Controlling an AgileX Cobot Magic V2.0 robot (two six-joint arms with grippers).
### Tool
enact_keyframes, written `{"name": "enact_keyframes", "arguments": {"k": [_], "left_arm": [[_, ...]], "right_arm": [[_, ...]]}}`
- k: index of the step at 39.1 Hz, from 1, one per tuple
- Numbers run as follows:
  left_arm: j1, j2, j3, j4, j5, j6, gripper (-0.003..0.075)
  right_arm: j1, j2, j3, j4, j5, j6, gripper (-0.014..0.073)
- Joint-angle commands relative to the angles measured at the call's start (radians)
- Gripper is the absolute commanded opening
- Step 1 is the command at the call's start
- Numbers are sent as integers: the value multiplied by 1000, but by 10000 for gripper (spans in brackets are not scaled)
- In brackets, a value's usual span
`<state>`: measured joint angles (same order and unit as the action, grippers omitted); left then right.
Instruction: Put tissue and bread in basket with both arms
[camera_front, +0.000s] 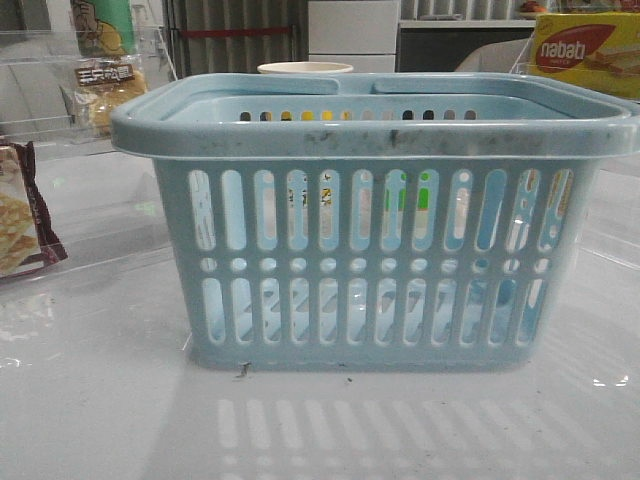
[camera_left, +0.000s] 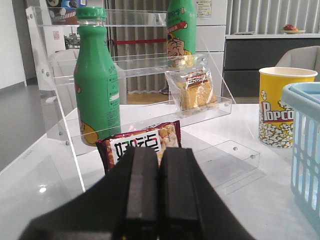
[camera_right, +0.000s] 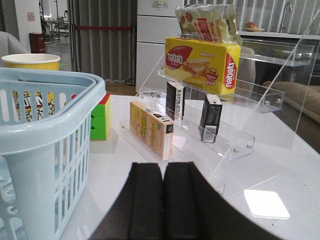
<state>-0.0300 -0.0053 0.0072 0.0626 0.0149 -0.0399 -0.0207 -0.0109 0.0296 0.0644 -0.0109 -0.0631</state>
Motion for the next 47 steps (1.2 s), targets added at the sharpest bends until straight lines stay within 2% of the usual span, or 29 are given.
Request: {"name": "enact_keyframes", "arguments": {"k": [1,33,47], "left_arm": [[-7,-18,-1,-2,-85,-8,91],[-7,-18,-1,-2,-85,-8,91],[-7,-18,-23,-2,-183,-8,91]], "right_arm": [[-6,-17,0,4,-96,2,53],[-6,-17,0,4,-102,2,53],[-6,-17,-17,4,-125,2,53]]}}
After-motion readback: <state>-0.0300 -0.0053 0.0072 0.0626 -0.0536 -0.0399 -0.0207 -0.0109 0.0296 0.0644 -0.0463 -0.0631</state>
